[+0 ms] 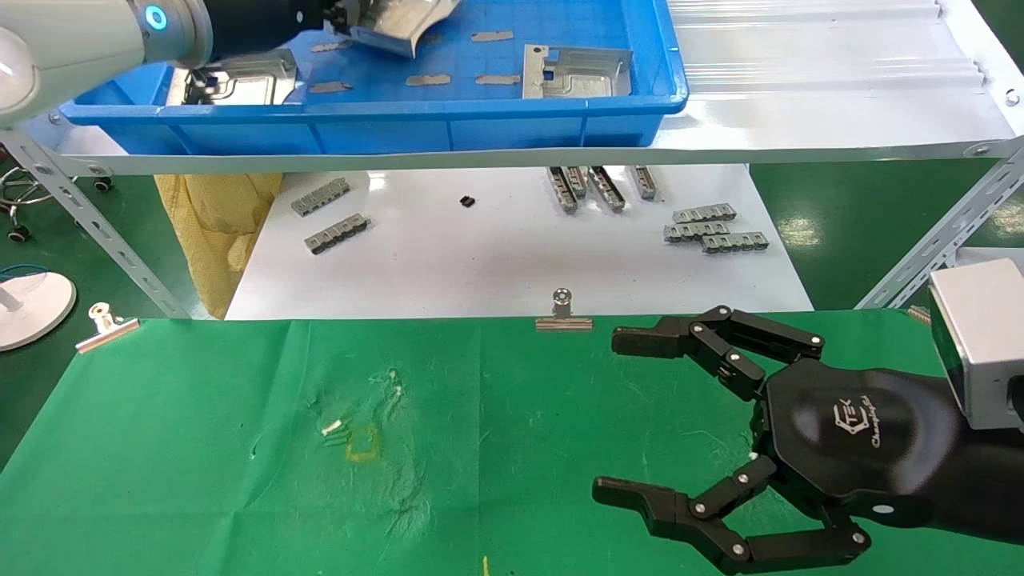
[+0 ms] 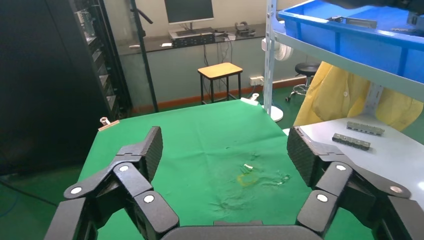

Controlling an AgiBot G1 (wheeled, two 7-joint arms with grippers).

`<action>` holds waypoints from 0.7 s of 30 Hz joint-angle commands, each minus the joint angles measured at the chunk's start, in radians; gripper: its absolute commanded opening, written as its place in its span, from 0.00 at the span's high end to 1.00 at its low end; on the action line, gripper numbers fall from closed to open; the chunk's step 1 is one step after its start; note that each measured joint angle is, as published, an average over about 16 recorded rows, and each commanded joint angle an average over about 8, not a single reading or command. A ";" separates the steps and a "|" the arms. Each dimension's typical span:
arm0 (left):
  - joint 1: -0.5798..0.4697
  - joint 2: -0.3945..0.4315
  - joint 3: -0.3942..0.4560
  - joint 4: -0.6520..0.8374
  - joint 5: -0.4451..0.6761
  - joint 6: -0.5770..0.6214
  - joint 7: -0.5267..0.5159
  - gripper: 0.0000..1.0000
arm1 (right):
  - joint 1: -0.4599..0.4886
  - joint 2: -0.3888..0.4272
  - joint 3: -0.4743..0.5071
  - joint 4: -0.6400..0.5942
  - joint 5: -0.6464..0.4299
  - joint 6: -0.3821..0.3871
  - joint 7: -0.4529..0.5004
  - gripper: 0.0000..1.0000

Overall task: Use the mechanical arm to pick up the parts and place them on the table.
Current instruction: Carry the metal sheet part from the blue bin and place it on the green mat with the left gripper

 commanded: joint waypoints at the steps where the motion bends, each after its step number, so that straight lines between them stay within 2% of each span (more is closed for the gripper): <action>1: -0.004 -0.002 -0.006 -0.004 -0.009 -0.002 -0.004 1.00 | 0.000 0.000 0.000 0.000 0.000 0.000 0.000 0.00; 7: -0.023 -0.053 -0.031 -0.037 -0.050 0.171 0.038 1.00 | 0.000 0.000 0.000 0.000 0.000 0.000 0.000 0.00; 17: -0.004 -0.213 -0.066 -0.109 -0.125 0.701 0.194 1.00 | 0.000 0.000 0.000 0.000 0.000 0.000 0.000 0.00; 21: 0.014 -0.263 -0.067 -0.140 -0.144 0.854 0.271 1.00 | 0.000 0.000 0.000 0.000 0.000 0.000 0.000 0.00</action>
